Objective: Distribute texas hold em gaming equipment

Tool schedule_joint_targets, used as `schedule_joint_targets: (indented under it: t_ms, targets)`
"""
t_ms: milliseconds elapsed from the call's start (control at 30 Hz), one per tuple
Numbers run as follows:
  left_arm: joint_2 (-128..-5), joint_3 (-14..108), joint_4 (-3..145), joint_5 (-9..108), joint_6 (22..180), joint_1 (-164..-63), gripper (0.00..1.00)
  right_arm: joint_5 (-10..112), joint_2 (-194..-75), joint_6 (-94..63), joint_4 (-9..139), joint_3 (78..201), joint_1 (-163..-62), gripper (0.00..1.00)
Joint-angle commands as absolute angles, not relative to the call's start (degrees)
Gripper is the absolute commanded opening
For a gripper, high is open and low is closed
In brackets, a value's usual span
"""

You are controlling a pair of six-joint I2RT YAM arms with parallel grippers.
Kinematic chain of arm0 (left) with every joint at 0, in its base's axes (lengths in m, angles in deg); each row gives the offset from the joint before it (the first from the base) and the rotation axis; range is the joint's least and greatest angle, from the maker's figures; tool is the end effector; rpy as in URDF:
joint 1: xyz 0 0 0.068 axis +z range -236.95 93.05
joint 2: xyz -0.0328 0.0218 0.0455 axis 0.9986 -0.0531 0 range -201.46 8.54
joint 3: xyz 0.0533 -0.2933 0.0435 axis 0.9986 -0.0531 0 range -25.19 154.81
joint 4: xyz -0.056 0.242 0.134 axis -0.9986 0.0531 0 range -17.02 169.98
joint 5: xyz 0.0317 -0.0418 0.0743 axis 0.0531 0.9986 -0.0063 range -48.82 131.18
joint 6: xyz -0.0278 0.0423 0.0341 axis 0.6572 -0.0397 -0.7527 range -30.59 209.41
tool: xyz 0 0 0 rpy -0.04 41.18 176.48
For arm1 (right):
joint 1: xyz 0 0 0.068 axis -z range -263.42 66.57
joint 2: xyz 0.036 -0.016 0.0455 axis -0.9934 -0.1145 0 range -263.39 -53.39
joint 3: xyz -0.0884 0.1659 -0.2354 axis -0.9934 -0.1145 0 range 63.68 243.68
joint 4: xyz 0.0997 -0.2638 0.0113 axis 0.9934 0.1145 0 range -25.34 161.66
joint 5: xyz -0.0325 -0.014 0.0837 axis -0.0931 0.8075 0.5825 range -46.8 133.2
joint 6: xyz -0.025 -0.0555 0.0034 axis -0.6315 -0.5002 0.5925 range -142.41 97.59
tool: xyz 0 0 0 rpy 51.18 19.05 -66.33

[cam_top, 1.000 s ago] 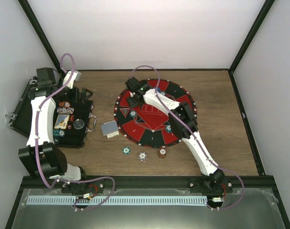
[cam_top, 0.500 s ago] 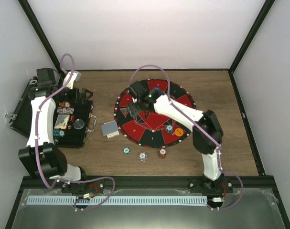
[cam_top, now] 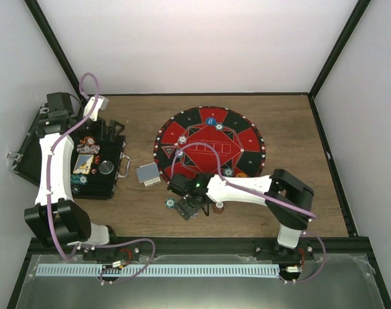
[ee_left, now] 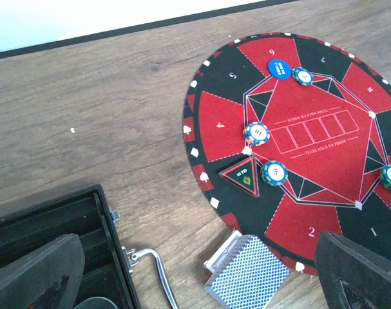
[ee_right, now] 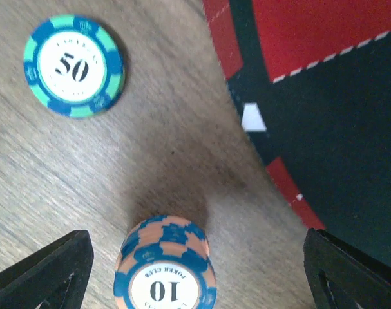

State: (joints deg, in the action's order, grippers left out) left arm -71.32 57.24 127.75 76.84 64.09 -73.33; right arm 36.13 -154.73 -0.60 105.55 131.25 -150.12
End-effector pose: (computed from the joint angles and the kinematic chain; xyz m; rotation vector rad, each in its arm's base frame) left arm 0.2983 0.0449 0.3863 0.4846 2.2542 -0.4335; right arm 0.1493 0.3326 0.1875 -1.0702 2.6533 0.1424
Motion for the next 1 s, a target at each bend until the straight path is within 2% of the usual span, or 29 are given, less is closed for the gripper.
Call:
schedule_joint_targets:
  t_ms: [0, 133, 400, 567, 967]
  targets:
    - [-70.37, 57.87, 128.31, 77.36, 64.16, -73.0, 1.0, 37.87, -152.13, 2.17, 103.79, 129.86, -151.27, 0.91]
    - [-70.72, 58.37, 128.39, 77.12, 64.1, -73.04, 1.0, 38.85, -152.44, 2.04, 103.26, 128.83, -151.73, 0.87]
    - [-71.29, 58.39, 128.11, 77.1, 64.25, -72.99, 1.0, 38.38, -152.27, 2.7, 103.07, 128.1, -151.98, 0.68]
    - [-71.17, 58.61, 128.05, 76.95, 64.35, -73.03, 1.0, 38.15, -152.39, 2.73, 103.25, 127.89, -151.98, 0.64]
    - [-71.18, 58.73, 128.09, 76.84, 64.22, -73.0, 1.0, 37.91, -151.57, 3.17, 103.24, 127.83, -151.98, 0.45]
